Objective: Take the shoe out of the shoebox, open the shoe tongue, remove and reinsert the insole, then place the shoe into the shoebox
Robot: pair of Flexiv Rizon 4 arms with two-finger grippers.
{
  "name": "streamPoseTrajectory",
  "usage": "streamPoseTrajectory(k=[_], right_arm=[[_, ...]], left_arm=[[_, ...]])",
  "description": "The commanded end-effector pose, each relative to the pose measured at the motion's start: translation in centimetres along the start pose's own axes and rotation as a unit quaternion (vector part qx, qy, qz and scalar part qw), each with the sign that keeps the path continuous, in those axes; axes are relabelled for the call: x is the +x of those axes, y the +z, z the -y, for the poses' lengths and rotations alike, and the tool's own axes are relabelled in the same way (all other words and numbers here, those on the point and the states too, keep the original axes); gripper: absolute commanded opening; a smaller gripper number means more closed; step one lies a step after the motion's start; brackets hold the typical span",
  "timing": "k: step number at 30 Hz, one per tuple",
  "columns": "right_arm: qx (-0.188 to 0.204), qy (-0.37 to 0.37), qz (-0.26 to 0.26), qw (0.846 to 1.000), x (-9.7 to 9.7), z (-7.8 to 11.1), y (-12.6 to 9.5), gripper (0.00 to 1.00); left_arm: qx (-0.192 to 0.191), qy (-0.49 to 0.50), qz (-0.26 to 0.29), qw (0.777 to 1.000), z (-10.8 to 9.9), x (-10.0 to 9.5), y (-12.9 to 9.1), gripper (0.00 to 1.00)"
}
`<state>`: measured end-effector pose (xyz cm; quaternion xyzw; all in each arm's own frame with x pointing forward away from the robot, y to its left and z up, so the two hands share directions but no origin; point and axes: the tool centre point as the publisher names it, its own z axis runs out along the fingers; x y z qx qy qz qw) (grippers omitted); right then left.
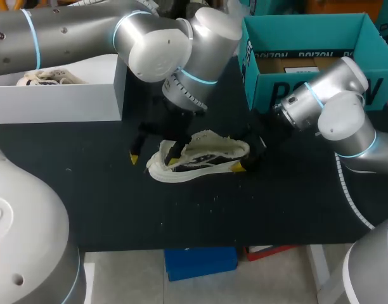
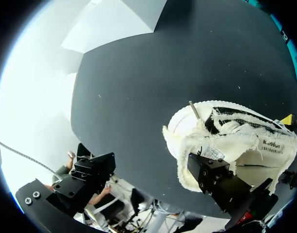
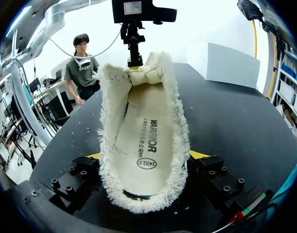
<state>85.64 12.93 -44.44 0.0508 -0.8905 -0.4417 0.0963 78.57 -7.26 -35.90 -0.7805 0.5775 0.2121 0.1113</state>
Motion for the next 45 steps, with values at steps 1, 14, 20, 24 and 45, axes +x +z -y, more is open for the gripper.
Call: streamPoseTrajectory(k=[1,14,20,24,45], right_arm=[[0.000,0.001,-0.001,1.000,-0.1,0.3,0.5,0.00],[0.000,0.001,-0.001,1.000,-0.1,0.3,0.5,0.00],[0.000,0.001,-0.001,1.000,-0.1,0.3,0.5,0.00],[0.000,0.001,-0.001,1.000,-0.1,0.3,0.5,0.00],[0.000,0.001,-0.001,1.000,-0.1,0.3,0.5,0.00]], left_arm=[[0.019,0.054,-0.035,0.998,-0.2,-0.2,-1.1,1.00],[0.083,0.600,-0.306,0.734,-2.8,4.3,-11.7,0.00],[0.083,0.638,-0.379,0.665,-3.2,7.2,-13.5,0.00],[0.083,0.671,-0.397,0.621,-3.2,7.2,-13.5,0.00],[0.060,0.811,-0.430,0.392,-3.3,7.7,-14.0,0.00]])
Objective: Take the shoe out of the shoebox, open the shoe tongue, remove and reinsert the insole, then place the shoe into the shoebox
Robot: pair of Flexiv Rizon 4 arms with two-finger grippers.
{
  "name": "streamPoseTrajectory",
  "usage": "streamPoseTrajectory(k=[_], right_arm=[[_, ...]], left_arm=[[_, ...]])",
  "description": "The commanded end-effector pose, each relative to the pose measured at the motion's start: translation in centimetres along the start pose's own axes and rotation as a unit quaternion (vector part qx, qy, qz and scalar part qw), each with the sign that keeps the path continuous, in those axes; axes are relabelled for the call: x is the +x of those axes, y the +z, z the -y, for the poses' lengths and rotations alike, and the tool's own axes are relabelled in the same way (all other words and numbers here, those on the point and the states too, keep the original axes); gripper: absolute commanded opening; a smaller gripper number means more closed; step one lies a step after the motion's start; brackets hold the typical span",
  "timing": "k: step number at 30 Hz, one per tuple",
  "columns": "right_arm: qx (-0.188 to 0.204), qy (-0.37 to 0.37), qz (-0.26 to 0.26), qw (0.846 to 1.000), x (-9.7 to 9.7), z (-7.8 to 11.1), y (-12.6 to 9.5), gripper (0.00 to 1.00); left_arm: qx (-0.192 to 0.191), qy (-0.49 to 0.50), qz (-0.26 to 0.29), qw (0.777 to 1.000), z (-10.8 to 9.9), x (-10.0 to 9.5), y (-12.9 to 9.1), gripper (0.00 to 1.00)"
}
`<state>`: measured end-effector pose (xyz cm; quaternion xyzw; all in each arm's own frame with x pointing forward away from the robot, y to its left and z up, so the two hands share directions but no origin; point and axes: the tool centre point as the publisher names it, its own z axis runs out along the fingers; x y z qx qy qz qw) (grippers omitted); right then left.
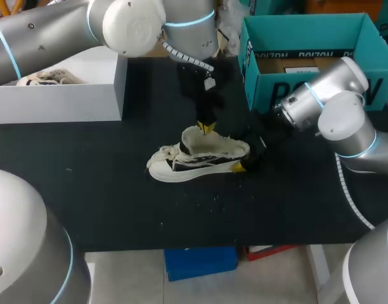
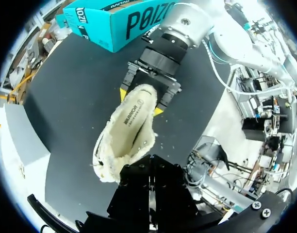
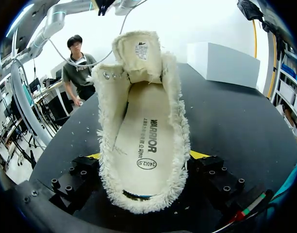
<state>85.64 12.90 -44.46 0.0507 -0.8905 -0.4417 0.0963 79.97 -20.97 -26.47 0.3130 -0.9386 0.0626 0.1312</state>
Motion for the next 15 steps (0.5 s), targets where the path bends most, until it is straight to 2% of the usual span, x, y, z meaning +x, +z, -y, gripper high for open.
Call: streamPoseTrajectory(k=[1,3,7,9,11,13,15], right_arm=[[0.000,0.001,-0.001,1.000,-0.13,0.28,0.48,0.00],[0.000,0.001,-0.001,1.000,-0.13,0.28,0.48,0.00],[0.000,0.001,-0.001,1.000,-0.13,0.28,0.48,0.00],[0.000,0.001,-0.001,1.000,-0.13,0.28,0.48,0.00],[0.000,0.001,-0.001,1.000,-0.13,0.28,0.48,0.00],[0.000,0.001,-0.001,1.000,-0.13,0.28,0.48,0.00],[0.000,0.001,-0.001,1.000,-0.13,0.28,0.48,0.00]], left_arm=[[0.004,0.378,-0.251,0.891,-0.08,-0.39,0.22,0.00],[-0.014,0.386,-0.243,0.890,0.10,-0.51,0.01,0.00],[-0.059,0.366,-0.201,0.906,0.27,-0.88,-0.19,0.00],[-0.068,0.366,-0.188,0.909,0.25,-0.96,-0.17,0.00],[-0.098,0.362,-0.164,0.912,0.20,-1.10,0.16,0.00],[-0.099,0.367,-0.158,0.912,0.17,-1.11,0.30,0.00],[-0.119,0.361,-0.134,0.915,0.08,-1.10,0.54,0.00]])
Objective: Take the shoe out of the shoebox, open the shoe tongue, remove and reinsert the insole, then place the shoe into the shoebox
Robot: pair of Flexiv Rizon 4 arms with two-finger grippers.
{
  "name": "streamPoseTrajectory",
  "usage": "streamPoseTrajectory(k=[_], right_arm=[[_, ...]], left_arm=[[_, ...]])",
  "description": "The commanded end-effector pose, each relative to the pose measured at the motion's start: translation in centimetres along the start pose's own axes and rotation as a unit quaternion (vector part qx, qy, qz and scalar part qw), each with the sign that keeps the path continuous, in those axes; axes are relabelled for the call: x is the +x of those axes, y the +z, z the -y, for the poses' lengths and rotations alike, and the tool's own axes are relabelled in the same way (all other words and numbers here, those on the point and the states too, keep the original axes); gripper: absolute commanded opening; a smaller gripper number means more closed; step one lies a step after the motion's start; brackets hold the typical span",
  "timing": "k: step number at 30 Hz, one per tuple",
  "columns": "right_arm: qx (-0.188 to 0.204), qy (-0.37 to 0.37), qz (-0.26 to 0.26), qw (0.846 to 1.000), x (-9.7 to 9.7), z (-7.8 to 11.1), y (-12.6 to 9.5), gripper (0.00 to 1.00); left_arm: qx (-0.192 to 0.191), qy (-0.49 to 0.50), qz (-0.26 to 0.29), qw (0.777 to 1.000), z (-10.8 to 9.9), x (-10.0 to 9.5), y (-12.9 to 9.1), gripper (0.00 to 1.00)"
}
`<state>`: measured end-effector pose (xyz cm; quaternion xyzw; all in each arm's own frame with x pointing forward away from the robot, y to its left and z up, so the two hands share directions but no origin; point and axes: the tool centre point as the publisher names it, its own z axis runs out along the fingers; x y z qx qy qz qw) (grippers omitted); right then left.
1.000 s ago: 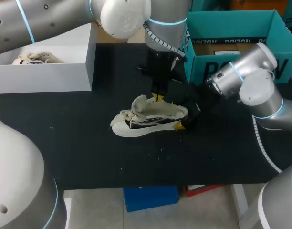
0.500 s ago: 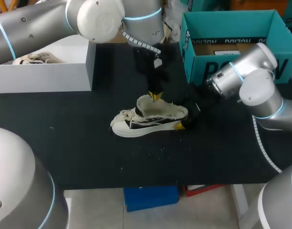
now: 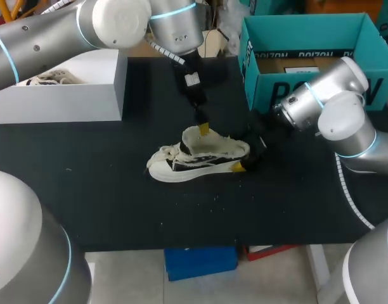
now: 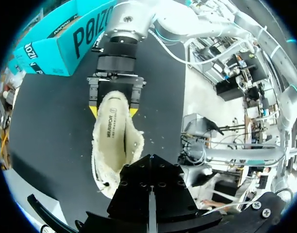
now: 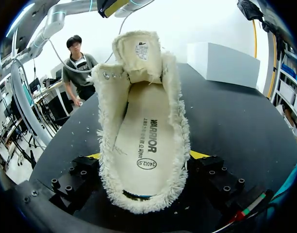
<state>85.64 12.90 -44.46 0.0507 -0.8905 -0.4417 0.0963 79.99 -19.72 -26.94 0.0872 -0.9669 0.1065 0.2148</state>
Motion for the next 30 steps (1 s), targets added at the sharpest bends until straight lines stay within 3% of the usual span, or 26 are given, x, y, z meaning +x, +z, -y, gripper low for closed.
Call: streamPoseTrajectory(k=[1,13,19,30], right_arm=[[0.000,0.001,-0.001,1.000,-0.1,0.3,0.5,0.00],[0.000,0.001,-0.001,1.000,-0.1,0.3,0.5,0.00],[0.000,0.001,-0.001,1.000,-0.1,0.3,0.5,0.00],[0.000,0.001,-0.001,1.000,-0.1,0.3,0.5,0.00]], left_arm=[[-0.120,0.120,-0.044,0.985,0.8,-0.9,0.3,0.00],[-0.120,0.120,-0.044,0.985,0.8,-0.9,0.3,0.00],[-0.053,0.104,0.008,0.993,-0.4,-1.8,0.6,0.00],[-0.050,0.085,0.045,0.994,-0.5,-3.6,0.9,0.00]])
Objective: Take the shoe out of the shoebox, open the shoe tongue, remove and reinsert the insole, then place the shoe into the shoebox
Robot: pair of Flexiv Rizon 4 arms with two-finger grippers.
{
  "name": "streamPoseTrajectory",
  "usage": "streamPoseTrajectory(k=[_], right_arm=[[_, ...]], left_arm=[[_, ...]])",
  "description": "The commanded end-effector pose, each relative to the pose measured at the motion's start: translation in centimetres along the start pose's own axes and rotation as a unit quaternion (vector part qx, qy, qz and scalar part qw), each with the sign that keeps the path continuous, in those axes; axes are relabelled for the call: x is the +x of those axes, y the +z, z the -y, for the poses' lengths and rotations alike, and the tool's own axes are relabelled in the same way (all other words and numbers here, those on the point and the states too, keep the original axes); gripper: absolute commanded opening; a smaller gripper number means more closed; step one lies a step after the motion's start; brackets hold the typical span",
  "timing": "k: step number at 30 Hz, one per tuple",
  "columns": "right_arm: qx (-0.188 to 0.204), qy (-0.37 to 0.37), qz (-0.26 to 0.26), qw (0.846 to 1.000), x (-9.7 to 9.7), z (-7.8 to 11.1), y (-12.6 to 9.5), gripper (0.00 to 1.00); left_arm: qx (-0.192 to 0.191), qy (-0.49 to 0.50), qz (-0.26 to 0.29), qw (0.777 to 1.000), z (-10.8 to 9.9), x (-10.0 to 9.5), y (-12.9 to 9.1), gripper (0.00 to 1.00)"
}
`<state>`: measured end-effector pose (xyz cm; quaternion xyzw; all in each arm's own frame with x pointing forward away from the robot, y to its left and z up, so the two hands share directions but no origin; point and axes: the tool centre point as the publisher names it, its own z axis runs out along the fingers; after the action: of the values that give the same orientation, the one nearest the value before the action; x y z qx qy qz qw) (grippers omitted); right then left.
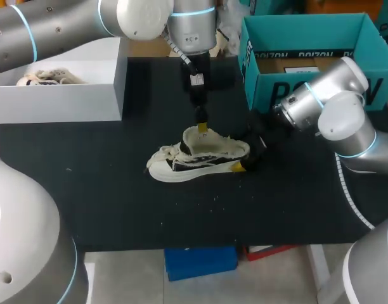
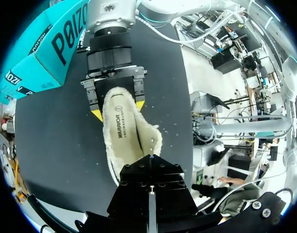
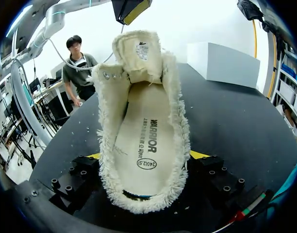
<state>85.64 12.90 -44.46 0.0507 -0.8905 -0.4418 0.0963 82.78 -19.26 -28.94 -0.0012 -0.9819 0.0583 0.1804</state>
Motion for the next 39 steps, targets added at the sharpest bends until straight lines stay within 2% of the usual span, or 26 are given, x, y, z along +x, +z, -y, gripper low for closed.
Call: streamPoseTrajectory(k=[1,10,16,29,39], right_arm=[[0.000,0.001,-0.001,1.000,-0.1,0.3,0.5,0.00],[0.000,0.001,-0.001,1.000,-0.1,0.3,0.5,0.00],[0.000,0.001,-0.001,1.000,-0.1,0.3,0.5,0.00],[0.000,0.001,-0.001,1.000,-0.1,0.3,0.5,0.00],[0.000,0.001,-0.001,1.000,-0.1,0.3,0.5,0.00]], left_arm=[[0.014,0.009,0.015,1.000,-0.2,-0.4,0.5,0.00],[0.013,0.011,0.010,1.000,0.5,-3.0,1.9,0.00],[0.020,0.008,0.006,1.000,0.8,-3.9,3.0,0.00],[0.026,0.000,-0.005,1.000,2.1,-2.8,6.3,0.00],[0.023,-0.016,-0.009,1.000,1.8,-2.1,8.7,0.00]])
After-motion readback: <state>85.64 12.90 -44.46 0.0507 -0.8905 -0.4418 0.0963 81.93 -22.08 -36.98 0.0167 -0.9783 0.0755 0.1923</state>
